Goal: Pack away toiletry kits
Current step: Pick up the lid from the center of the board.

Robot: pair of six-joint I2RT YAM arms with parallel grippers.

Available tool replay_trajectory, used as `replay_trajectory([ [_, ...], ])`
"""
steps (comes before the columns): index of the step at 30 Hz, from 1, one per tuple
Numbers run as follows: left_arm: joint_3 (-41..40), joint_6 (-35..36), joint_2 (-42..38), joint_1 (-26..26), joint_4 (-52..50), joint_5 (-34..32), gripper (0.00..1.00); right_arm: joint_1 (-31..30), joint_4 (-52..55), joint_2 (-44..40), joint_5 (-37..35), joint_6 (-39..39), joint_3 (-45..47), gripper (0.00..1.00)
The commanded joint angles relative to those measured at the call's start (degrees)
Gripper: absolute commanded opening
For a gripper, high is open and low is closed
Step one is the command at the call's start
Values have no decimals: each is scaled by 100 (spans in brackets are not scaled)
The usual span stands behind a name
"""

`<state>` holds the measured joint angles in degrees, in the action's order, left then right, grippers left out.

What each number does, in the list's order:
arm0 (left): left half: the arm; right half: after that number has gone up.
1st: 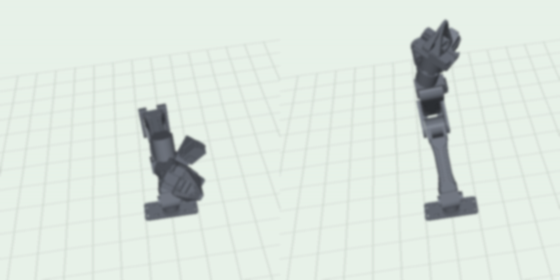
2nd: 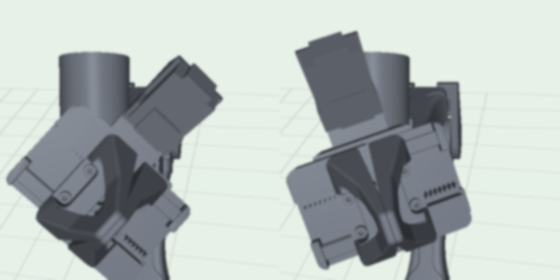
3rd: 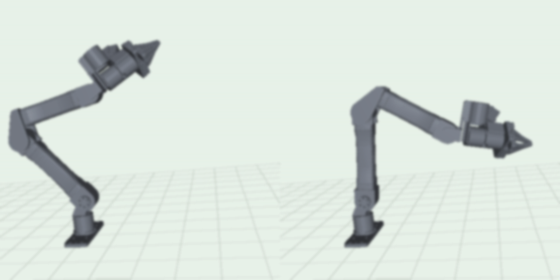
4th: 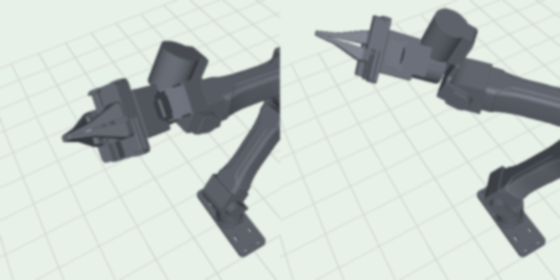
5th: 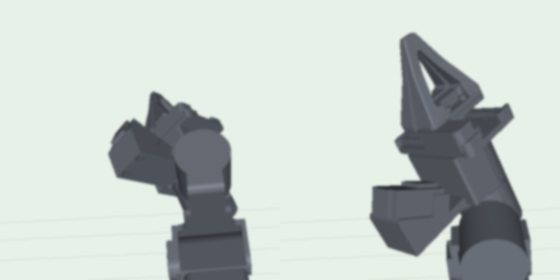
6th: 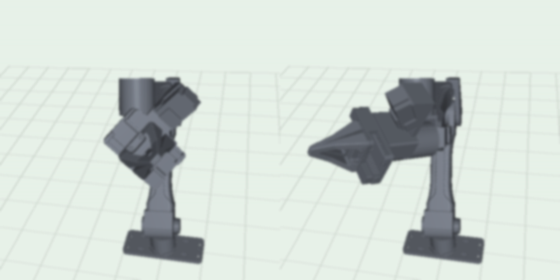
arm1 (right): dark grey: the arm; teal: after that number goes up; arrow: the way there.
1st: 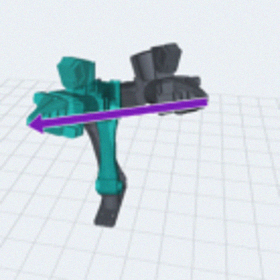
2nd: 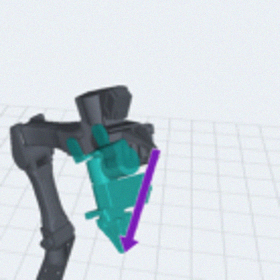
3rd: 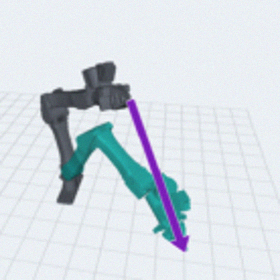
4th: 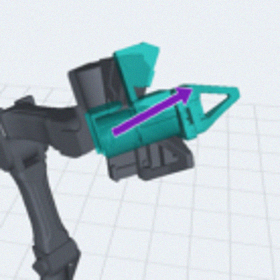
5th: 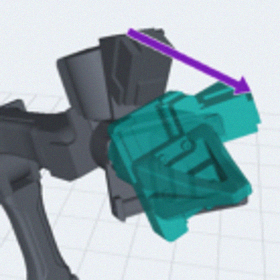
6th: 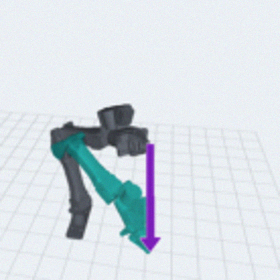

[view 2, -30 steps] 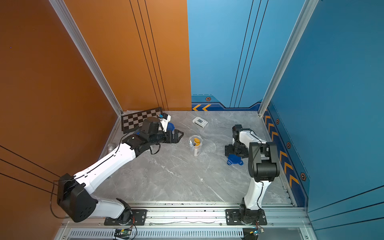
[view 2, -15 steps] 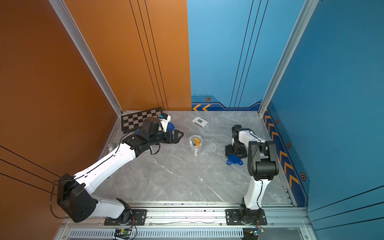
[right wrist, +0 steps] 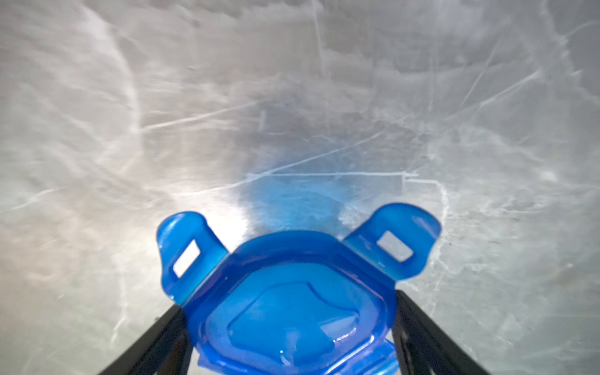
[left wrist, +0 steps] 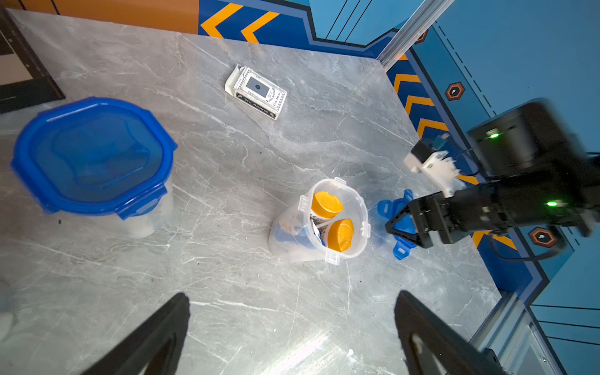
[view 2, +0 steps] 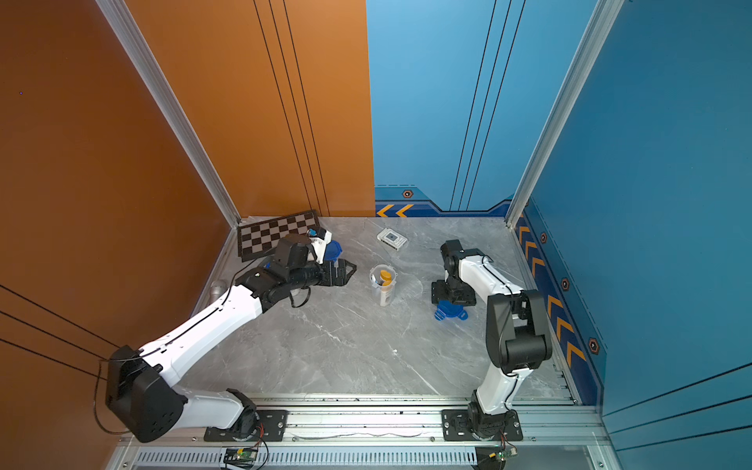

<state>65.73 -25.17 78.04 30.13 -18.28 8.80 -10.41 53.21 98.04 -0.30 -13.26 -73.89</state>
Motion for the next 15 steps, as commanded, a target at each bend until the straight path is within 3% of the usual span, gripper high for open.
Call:
replay_trajectory([
  [1,-169,-9,-201,-91,-271,-270,99,-309,856,-374,-413,-491,-607,71],
  [5,-327,-9,-342,-161,-470,-644,97,-939,1446,-391,-600,-1041,-1465,67],
  [10,-545,30,-518,-197,-650,-1131,97,-2004,1693,186,-728,-2001,-2759,67],
  [15,-800,144,-710,-208,-650,-1342,97,-2624,1701,770,-807,-2502,-3587,66],
])
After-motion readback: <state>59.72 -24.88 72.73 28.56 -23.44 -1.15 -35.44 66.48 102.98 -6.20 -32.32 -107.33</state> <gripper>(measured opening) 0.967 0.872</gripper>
